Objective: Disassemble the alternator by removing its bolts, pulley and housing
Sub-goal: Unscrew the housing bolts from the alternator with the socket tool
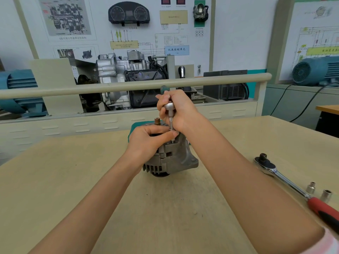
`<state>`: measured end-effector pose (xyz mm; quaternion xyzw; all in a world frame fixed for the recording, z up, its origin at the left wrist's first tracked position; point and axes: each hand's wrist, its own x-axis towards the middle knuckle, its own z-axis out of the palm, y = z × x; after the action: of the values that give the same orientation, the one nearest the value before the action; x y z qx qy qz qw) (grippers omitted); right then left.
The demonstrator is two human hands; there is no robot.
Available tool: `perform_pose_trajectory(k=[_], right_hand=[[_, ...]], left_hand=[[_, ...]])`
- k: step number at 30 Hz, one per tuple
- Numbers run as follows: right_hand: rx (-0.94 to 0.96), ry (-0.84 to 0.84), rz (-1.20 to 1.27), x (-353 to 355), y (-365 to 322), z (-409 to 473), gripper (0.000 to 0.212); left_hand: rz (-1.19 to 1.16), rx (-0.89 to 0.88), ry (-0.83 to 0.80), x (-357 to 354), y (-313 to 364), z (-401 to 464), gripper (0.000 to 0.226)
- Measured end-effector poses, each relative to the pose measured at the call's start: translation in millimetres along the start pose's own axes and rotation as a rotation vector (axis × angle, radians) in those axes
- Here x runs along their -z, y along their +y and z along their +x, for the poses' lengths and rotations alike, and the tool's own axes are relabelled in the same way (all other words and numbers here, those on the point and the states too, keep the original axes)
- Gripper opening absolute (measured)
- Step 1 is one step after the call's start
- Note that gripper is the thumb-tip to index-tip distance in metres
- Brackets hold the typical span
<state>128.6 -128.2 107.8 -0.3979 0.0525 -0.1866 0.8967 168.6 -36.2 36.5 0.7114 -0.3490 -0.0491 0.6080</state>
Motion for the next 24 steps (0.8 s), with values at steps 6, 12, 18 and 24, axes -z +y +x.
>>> perform_pose_trajectory(k=[6, 12, 18, 24], right_hand=[[0.424, 0.342, -0.052, -6, 18, 8, 0.015], [0.254, 0.267, -0.05, -3, 10, 7, 0.019], [-0.193, -0.088, -0.129, 2, -8, 5, 0.043], [-0.214, -0.116, -0.109, 2, -8, 2, 0.038]], left_hand=[[0.049, 0.007, 0.061, -3, 0, 1, 0.014], [0.091, -0.008, 0.022, -3, 4, 0, 0.004], [0.082, 0.013, -0.078, 4, 5, -2, 0.008], [0.068, 0.047, -0.038, 1, 6, 0, 0.008]])
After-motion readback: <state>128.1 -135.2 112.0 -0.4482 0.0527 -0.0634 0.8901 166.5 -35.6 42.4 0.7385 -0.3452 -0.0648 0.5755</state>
